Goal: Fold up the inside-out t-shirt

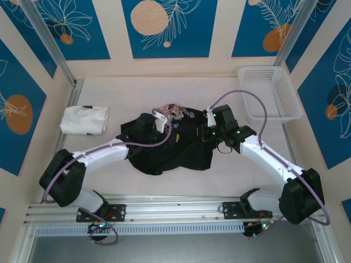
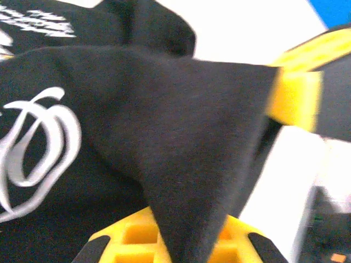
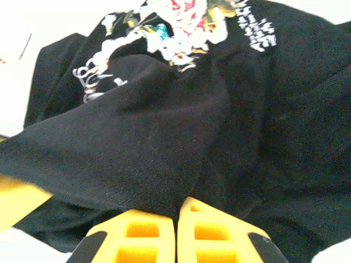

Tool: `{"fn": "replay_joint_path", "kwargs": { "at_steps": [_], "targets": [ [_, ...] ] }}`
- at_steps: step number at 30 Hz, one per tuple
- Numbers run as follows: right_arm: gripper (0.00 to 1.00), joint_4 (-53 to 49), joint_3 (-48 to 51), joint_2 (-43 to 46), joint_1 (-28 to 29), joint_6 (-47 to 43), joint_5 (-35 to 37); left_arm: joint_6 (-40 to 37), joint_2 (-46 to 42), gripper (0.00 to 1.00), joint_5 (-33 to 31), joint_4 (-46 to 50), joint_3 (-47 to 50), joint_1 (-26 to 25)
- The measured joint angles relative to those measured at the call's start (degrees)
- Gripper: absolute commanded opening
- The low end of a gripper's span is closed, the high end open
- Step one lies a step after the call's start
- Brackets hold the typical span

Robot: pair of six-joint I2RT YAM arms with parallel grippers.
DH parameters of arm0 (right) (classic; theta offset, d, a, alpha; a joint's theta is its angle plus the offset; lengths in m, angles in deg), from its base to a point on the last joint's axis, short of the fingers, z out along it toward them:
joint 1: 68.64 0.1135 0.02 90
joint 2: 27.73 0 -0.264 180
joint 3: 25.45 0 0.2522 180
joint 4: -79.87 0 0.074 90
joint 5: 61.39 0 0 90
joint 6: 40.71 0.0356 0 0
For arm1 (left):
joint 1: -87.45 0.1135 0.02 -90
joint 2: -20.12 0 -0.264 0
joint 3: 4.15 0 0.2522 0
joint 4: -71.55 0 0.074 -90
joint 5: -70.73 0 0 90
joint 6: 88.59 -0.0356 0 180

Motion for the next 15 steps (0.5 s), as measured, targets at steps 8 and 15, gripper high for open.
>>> {"fn": "replay_joint_path", "kwargs": {
  "at_steps": [8,15],
  "targets": [
    [0.37,-1.0,-1.2,6.2,4.9,-5.3,4.0,7.7,-4.2,0.0,5.2,-0.7,-0.3,0.3],
    [0.39,2.2,7.0,18.1,11.9,-6.9,0.9,9.3,-5.7,0.0,5.3,-0.7,-0.3,0.9]
  ]
}}
